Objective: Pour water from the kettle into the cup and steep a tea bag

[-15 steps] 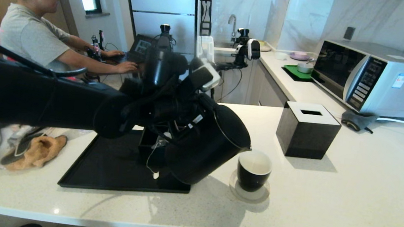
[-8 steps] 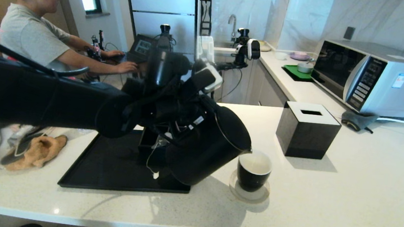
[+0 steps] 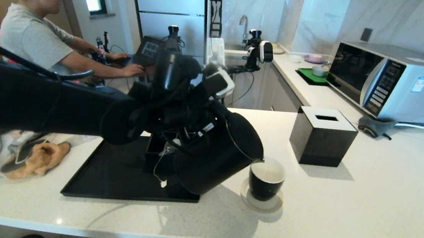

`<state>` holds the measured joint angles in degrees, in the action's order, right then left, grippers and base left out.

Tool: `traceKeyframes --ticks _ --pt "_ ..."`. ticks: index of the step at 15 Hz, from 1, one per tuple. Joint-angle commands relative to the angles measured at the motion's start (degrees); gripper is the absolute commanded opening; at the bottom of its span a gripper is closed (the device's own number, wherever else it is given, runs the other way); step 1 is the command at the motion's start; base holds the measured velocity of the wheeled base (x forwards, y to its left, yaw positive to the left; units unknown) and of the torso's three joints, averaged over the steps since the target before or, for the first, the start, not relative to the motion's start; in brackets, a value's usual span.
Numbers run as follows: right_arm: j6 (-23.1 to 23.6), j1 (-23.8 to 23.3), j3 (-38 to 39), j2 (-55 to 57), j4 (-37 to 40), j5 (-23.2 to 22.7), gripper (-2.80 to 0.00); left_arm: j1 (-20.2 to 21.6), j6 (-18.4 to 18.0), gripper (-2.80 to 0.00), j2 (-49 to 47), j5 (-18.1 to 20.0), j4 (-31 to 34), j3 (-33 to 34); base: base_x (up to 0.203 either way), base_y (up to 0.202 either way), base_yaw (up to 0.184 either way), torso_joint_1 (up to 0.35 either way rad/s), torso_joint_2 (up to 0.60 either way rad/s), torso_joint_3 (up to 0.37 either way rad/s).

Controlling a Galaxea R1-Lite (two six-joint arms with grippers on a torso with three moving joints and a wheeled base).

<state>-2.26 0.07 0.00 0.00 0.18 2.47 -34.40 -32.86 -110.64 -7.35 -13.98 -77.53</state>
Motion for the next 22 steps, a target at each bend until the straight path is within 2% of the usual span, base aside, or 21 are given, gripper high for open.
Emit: traceKeyframes --ticks 1,9,22 --pt "0.0 0.0 0.0 0.0 0.0 0.0 -2.8 0.0 -0.4 -2.8 0.0 -0.1 -0.1 0.0 0.0 0.0 0.0 0.0 0.0 0.0" --pt "0.0 0.0 0.0 0.0 0.0 0.0 -2.8 -0.3 -1.0 -2.8 -1.0 -0.1 3.9 -4.9 0.0 0.0 0.0 0.0 0.0 0.0" --pt "0.0 0.0 0.0 0.0 0.0 0.1 -2.8 -1.1 -3.1 -2.8 -3.3 -0.1 6.8 -9.5 0.0 0.0 0.0 0.0 0.0 0.0"
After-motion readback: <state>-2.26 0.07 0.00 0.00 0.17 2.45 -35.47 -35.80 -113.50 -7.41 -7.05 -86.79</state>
